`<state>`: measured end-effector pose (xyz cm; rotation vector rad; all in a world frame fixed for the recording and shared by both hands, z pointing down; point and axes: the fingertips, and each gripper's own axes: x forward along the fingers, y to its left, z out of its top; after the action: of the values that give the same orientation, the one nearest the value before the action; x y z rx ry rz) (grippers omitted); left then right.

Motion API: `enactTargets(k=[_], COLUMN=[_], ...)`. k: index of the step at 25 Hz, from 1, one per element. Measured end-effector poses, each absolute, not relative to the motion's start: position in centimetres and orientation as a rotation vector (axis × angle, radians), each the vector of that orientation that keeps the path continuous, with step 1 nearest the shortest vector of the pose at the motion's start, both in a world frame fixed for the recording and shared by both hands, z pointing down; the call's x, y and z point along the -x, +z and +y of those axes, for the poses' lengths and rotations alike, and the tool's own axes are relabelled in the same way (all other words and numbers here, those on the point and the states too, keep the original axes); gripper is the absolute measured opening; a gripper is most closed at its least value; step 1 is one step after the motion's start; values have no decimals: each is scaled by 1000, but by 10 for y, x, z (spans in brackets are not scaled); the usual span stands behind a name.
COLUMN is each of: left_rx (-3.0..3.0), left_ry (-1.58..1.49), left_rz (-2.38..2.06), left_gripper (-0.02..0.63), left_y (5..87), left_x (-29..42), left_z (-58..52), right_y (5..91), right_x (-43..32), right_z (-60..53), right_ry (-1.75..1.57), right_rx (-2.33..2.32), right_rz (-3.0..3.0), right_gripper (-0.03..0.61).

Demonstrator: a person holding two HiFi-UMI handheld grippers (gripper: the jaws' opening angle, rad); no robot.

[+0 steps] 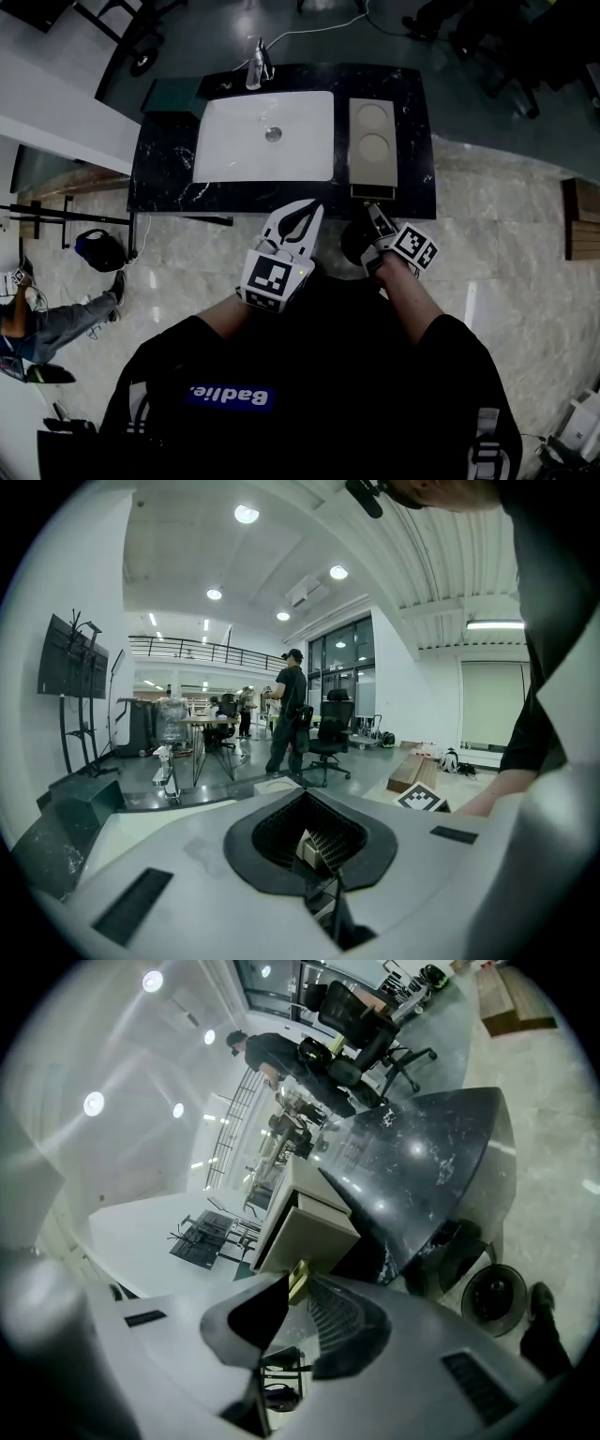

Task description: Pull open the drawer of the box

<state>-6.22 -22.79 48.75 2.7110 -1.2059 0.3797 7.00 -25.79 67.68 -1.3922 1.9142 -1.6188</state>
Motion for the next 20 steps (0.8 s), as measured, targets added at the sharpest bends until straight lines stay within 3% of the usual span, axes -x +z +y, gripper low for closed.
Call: enactTargets(k=[20], left_rx=[-2741], left_ry=[342], left_rz=[-1141], left_gripper=[-8], left_y=[487], left_x=[56], left_z=[-216], right_y=[676], right_x=[-68], right_z=[-228], right_ry=[-1619], right_rx=[1431], right_rz=[1935], right_gripper=[66])
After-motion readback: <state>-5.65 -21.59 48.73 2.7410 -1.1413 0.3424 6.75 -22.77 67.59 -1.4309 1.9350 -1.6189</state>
